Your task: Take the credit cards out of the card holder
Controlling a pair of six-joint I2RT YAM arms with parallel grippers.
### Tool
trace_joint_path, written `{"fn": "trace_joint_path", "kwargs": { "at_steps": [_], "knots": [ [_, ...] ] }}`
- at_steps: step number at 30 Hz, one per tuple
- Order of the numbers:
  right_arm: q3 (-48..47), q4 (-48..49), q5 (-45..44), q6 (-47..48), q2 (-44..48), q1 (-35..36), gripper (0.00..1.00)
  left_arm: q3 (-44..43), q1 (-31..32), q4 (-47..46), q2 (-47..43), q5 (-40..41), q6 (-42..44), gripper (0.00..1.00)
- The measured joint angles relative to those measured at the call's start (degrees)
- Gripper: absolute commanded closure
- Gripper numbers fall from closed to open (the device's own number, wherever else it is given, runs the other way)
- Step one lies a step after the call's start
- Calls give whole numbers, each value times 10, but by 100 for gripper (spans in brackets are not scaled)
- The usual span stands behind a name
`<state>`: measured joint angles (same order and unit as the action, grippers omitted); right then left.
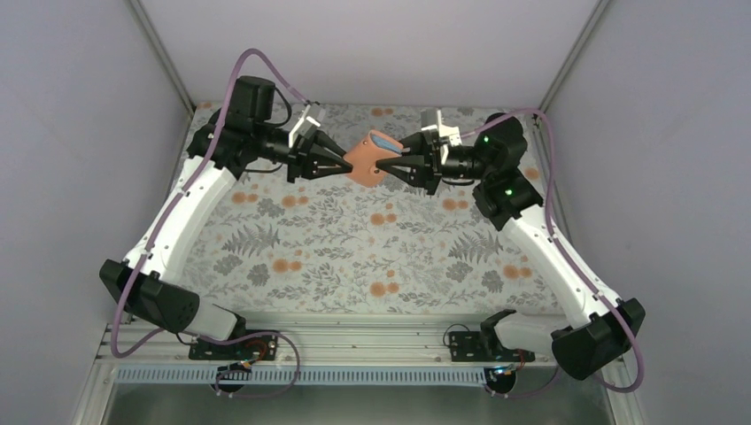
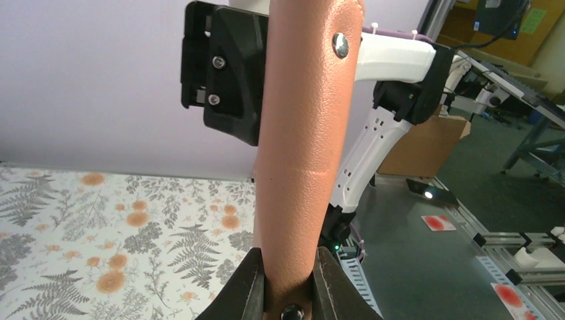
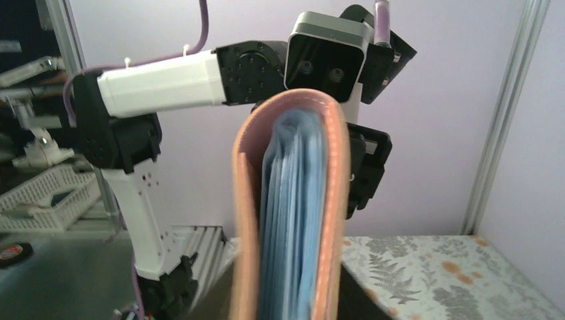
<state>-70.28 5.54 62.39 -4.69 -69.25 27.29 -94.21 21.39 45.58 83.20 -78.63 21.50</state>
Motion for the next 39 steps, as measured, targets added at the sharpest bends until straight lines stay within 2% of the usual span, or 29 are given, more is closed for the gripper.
{"fn": "trace_joint_path", "kwargs": {
  "at_steps": [1, 2, 3, 5, 6, 8, 11, 16, 21, 22, 25, 26, 28, 30, 32, 33, 36, 39],
  "knots": [
    [-4, -5, 3, 5, 0, 1, 95, 2, 1, 0, 0, 2, 2, 98],
    [-7, -13, 5, 2, -1, 0, 96, 2, 2, 0, 0, 2, 6, 97],
    [-9, -16, 5, 7, -1, 0, 96, 3, 3, 0, -1, 4, 8, 85],
    [-14, -32, 1, 11, -2, 0, 96, 4, 3, 2, -1, 8, 17, 35],
    [-19, -46, -2, 16, -4, 0, 96, 6, 3, 4, -1, 15, 23, 22],
    [-38, -79, -9, 26, -16, 1, 96, 8, 4, 14, -1, 33, 39, 17],
    [-72, -142, -29, 49, -44, 2, 96, 17, 6, 33, -4, 77, 73, 22],
    [-110, -269, -52, 117, -104, 15, 96, 26, 6, 58, -16, 166, 120, 52],
    [-112, -355, -61, 170, -132, 41, 96, 48, 7, 67, -19, 194, 147, 54],
    [-114, -364, -62, 176, -136, 43, 96, 53, 10, 68, -19, 196, 151, 59],
    [-125, -387, -61, 189, -144, 47, 96, 64, 17, 71, -19, 202, 156, 91],
    [-130, -395, -58, 194, -146, 49, 96, 64, 18, 70, -19, 205, 162, 97],
    [-135, -403, -61, 209, -148, 50, 95, 64, 17, 75, -21, 203, 160, 98],
    [-135, -406, -60, 222, -147, 51, 60, 64, 17, 81, -24, 202, 159, 98],
    [-135, -405, -68, 218, -146, 53, 32, 64, 17, 84, -27, 201, 158, 98],
    [-135, -397, -83, 210, -144, 53, 30, 66, 18, 84, -30, 201, 153, 98],
    [-129, -364, -165, 168, -129, 54, 47, 75, 12, 55, -42, 217, 104, 98],
    [-118, -327, -309, 83, -101, 65, 53, 78, -7, 10, -46, 269, 17, 98]
  ]
}}
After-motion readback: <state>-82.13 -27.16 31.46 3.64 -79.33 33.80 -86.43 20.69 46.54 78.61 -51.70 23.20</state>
